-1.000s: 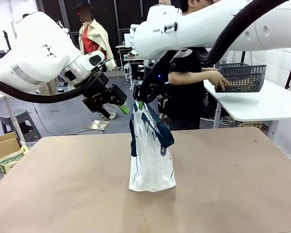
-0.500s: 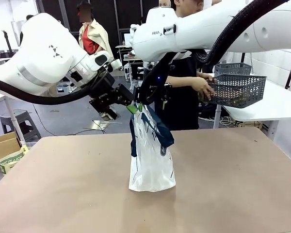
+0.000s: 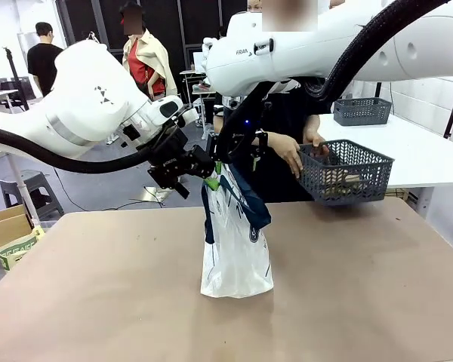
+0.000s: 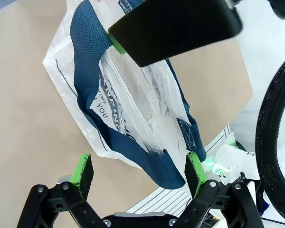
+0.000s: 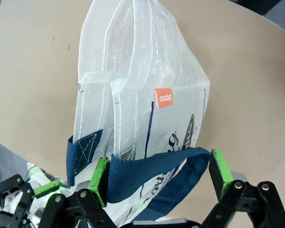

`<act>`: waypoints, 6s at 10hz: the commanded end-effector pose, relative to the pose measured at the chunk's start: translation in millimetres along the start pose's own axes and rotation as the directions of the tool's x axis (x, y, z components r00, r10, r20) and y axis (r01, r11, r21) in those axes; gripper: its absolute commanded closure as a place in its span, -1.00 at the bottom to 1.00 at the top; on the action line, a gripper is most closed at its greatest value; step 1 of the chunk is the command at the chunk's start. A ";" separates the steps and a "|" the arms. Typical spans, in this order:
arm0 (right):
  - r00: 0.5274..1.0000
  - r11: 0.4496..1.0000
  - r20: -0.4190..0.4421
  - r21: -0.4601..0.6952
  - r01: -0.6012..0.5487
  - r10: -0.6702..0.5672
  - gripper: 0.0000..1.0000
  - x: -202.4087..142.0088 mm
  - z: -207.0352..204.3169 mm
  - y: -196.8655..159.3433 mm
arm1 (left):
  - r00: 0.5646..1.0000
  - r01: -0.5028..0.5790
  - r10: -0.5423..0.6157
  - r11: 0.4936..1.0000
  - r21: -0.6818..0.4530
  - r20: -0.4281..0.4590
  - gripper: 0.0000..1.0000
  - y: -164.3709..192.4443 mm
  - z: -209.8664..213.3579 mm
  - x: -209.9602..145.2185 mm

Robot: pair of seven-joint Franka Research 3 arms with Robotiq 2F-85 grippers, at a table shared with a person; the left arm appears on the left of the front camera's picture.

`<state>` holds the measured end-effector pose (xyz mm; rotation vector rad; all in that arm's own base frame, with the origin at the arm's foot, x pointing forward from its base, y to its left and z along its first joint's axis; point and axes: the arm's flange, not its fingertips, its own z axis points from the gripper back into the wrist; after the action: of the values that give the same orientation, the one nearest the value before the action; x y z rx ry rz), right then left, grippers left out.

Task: Transfer purchased items from the store into the shopping bag.
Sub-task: Open the Reusable shopping bag in the center of the table, then move the Reusable shopping bag to the right side of the table.

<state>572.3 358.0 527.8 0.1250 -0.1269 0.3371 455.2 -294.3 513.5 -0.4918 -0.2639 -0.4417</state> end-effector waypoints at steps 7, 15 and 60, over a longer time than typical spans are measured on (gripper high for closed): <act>1.000 0.999 -0.019 0.046 0.010 -0.010 -0.25 -2.4 -2.5 0.9 | 1.000 0.005 -0.005 1.000 0.001 0.009 -0.26 3.8 -5.6 1.3; 0.997 0.999 -0.073 0.033 0.000 0.002 1.00 -37.8 -0.8 -20.5 | 0.996 -0.019 0.017 1.000 0.023 0.087 1.00 18.2 8.6 -6.5; 0.909 0.898 -0.036 -0.145 -0.415 0.414 1.00 -50.5 24.3 -72.9 | 0.901 0.424 -0.368 0.859 0.287 -0.230 1.00 27.9 10.3 -8.4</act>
<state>549.3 269.7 536.1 -0.0335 -0.1701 0.7823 454.9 -269.0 506.3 -0.0207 -0.2599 -0.8405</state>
